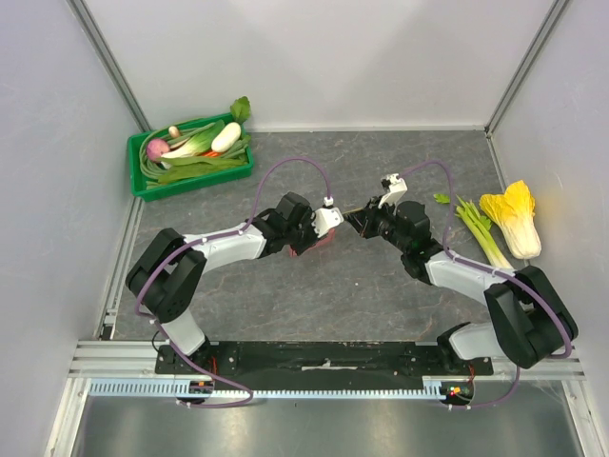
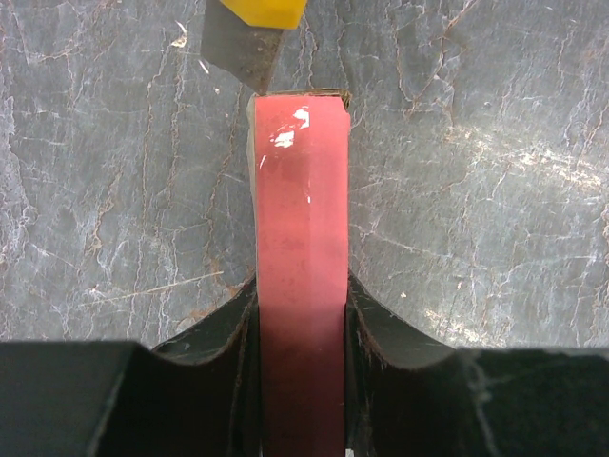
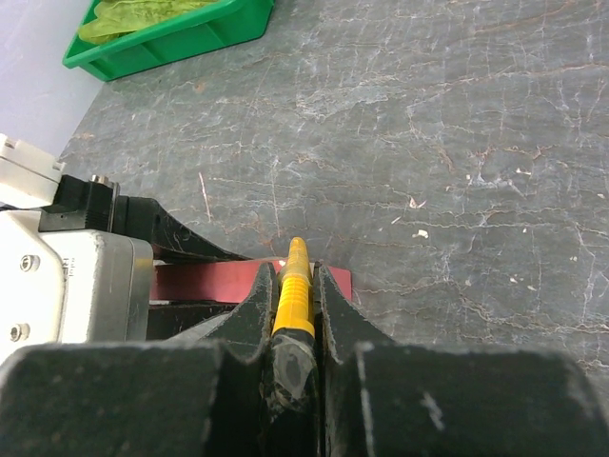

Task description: Unpack the express box

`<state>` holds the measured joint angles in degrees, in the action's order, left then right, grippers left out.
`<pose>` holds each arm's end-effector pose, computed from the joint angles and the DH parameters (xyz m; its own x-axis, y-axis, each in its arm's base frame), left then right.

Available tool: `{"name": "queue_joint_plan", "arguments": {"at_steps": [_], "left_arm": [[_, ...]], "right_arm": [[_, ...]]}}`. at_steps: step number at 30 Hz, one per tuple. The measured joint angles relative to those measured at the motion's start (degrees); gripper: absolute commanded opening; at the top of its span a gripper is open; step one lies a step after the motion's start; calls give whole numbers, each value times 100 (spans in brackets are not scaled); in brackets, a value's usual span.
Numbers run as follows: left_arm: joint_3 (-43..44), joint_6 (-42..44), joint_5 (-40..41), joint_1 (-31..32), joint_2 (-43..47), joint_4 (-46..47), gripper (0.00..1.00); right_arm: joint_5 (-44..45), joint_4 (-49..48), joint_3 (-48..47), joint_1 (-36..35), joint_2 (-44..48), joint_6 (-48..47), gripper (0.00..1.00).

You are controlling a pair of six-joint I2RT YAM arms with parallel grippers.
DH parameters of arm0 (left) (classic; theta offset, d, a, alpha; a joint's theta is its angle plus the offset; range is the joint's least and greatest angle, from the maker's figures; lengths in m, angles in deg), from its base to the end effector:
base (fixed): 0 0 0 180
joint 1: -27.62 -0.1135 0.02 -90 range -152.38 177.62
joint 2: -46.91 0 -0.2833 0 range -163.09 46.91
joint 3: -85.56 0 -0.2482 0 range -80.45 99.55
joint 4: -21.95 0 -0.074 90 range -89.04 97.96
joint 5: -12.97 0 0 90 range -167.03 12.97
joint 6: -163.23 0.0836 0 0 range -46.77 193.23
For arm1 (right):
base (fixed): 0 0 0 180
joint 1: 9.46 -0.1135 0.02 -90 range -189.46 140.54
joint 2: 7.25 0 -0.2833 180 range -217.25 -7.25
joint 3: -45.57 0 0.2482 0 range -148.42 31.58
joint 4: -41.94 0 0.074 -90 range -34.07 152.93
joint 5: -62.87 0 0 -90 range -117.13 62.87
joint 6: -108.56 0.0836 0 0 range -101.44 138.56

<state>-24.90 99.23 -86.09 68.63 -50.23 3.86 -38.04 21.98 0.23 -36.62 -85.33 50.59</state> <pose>0.2815 -0.2623 0.1676 -0.1649 0.7171 -0.6772 0.8937 0.3991 0.2049 0.2797 0.1613 0.2219 -0.4917 0.3331 -0.8046 -0.4148 0.7228 0.5527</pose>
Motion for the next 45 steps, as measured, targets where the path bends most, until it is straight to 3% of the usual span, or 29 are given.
{"name": "queue_joint_plan", "arguments": {"at_steps": [23, 45], "left_arm": [[0, 2, 35, 0, 0, -2, 17], [26, -2, -9, 85, -31, -9, 17]], "right_arm": [[-304, 13, 74, 42, 46, -17, 0], [-461, 844, 101, 76, 603, -374, 0]]}}
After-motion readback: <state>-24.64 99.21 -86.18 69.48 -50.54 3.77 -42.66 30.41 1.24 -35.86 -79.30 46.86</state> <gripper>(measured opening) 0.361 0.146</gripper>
